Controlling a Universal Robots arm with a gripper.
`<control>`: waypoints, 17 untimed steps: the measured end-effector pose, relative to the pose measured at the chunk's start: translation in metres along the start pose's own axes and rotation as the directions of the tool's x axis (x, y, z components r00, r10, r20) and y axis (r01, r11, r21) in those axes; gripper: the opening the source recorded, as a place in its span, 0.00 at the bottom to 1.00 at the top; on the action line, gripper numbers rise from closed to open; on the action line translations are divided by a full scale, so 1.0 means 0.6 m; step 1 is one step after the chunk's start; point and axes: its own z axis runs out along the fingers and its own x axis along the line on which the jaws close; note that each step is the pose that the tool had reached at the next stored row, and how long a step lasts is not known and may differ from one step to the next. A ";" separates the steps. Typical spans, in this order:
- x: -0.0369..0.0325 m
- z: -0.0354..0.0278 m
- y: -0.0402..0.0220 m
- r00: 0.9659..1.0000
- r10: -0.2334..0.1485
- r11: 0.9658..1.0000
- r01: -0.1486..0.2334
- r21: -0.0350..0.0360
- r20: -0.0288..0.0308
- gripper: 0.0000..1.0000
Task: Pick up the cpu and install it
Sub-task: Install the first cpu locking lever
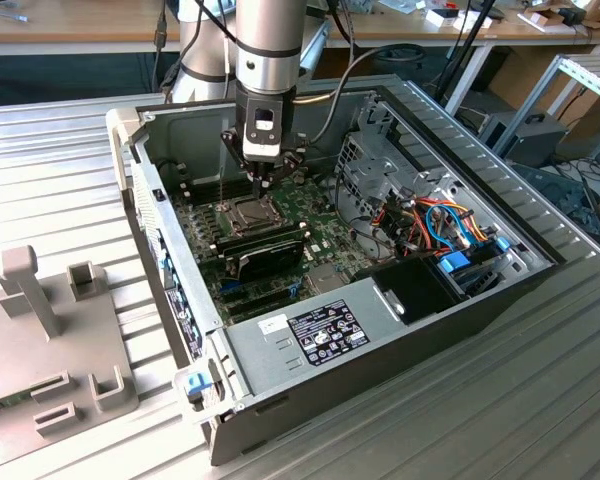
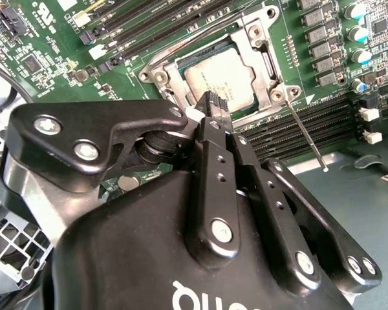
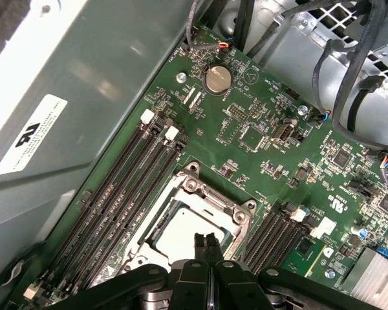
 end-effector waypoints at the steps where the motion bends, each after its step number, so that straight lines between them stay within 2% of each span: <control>1: 0.000 0.000 0.000 1.000 -0.007 1.000 0.007 -0.001 0.000 0.11; 6: 0.000 0.000 0.000 0.998 -0.058 0.998 0.058 -0.006 0.001 0.11; 9: 0.000 0.000 0.000 0.994 -0.112 0.994 0.112 -0.011 0.002 0.11; 11: 0.000 0.001 0.000 0.989 -0.147 0.989 0.147 -0.015 0.003 0.11; 13: 0.000 0.001 0.000 0.983 -0.184 0.983 0.184 -0.019 0.004 0.11; 14: 0.000 0.001 0.000 0.977 -0.212 0.977 0.212 -0.022 0.005 0.11; 16: 0.000 0.001 0.000 0.968 -0.250 0.968 0.250 -0.026 0.007 0.11; 17: 0.000 0.001 0.000 0.959 -0.282 0.959 0.282 -0.029 0.008 0.11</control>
